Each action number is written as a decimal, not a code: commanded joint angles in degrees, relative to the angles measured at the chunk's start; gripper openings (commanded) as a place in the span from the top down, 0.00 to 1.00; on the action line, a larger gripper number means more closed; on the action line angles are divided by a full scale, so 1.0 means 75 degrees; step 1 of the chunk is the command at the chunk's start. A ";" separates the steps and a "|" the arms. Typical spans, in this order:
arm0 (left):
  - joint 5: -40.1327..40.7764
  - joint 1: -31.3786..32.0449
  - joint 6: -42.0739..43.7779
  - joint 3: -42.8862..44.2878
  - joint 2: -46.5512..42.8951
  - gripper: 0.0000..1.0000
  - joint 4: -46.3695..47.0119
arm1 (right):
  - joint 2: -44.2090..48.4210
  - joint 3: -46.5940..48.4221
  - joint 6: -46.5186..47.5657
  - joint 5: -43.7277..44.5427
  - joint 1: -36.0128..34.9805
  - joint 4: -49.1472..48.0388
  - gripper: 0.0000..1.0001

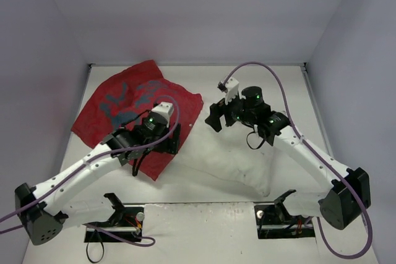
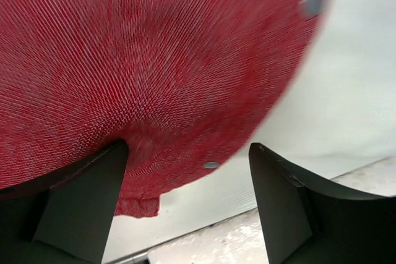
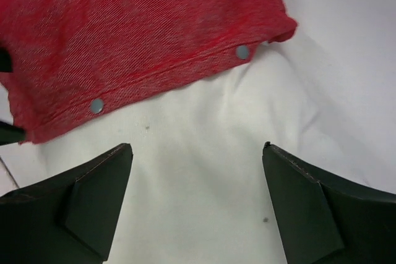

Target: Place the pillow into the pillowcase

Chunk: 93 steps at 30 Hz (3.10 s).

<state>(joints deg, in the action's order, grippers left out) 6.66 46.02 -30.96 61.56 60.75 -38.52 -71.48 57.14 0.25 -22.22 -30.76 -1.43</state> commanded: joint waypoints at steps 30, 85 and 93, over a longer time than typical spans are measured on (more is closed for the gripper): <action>-0.0336 -0.1484 0.1492 -0.0915 0.0104 0.28 0.1375 | 0.1036 -0.0940 -0.0116 0.1557 -0.1230 -0.0301 0.10; -0.1250 -0.1331 -0.0278 -0.0955 0.0174 1.00 0.1703 | -0.2642 0.0067 -0.0242 0.3422 -0.3763 -0.1800 0.22; -0.3696 -0.1261 -0.0594 0.1070 0.0031 1.00 0.1363 | -0.3500 0.3498 -0.1310 0.2387 -0.2836 -0.2059 1.00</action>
<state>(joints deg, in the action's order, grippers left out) -5.28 35.42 -32.84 58.30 63.29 -32.82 -99.46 72.62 -4.36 -0.86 -54.15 -7.05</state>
